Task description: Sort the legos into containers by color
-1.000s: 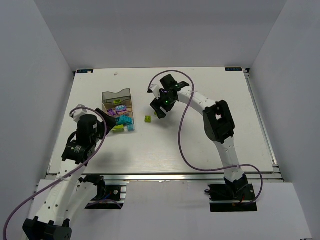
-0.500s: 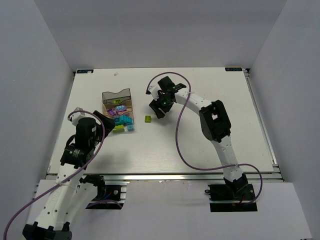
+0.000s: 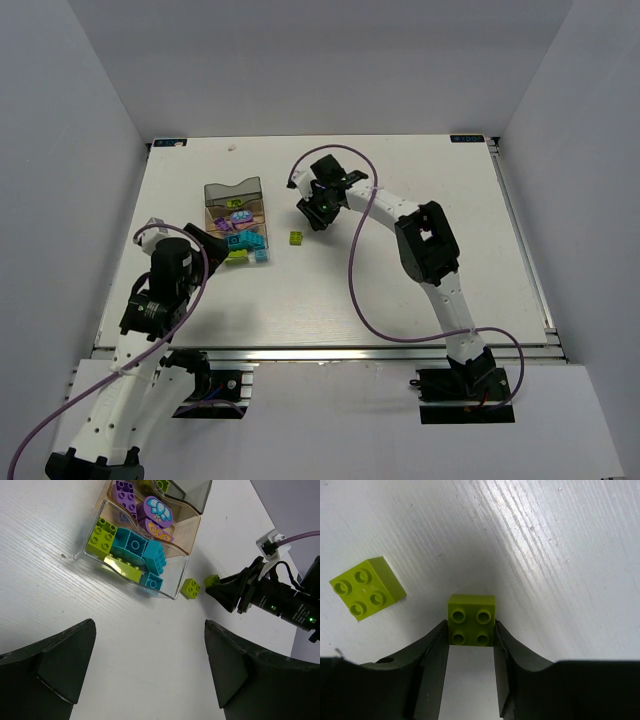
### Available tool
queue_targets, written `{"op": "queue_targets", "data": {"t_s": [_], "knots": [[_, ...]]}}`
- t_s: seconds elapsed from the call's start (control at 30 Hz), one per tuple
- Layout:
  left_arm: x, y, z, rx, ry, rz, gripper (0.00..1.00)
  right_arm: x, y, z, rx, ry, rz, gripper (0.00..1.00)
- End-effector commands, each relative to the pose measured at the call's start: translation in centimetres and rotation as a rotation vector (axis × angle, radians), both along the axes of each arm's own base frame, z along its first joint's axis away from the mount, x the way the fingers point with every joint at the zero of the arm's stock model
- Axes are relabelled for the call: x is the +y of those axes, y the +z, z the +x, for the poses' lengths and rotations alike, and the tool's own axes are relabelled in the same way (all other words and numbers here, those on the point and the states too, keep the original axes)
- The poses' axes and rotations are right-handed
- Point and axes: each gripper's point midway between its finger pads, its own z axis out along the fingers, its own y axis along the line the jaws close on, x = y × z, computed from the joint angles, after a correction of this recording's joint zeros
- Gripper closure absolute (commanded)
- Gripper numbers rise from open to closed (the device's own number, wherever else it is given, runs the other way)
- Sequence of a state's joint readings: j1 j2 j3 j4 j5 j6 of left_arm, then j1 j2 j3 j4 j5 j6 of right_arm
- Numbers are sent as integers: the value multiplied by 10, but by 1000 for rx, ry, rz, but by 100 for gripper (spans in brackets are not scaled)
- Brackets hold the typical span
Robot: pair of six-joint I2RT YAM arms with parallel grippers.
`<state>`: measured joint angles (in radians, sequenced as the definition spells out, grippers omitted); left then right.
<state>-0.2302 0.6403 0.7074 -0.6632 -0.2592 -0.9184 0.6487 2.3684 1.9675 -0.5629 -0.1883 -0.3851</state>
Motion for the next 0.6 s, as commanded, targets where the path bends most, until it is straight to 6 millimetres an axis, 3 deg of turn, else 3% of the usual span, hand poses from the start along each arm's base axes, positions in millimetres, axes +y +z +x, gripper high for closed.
{"op": "queue_targets", "data": {"t_s": [0.0, 0.17, 0.23, 0.4, 0.57], "knots": [[7, -4, -3, 2, 30, 8, 2, 5, 19, 2, -48, 1, 36, 69], [6, -5, -1, -7, 28, 4, 2, 3, 38, -2, -82, 23, 62, 91], [5, -8, 0, -5, 25, 3, 2, 4, 59, -1, -123, 38, 95, 98], [6, -7, 3, -8, 24, 23, 2, 14, 113, -17, -191, 160, 225, 100], [7, -4, 4, -21, 24, 29, 2, 40, 164, -46, -211, 344, 400, 100]]}}
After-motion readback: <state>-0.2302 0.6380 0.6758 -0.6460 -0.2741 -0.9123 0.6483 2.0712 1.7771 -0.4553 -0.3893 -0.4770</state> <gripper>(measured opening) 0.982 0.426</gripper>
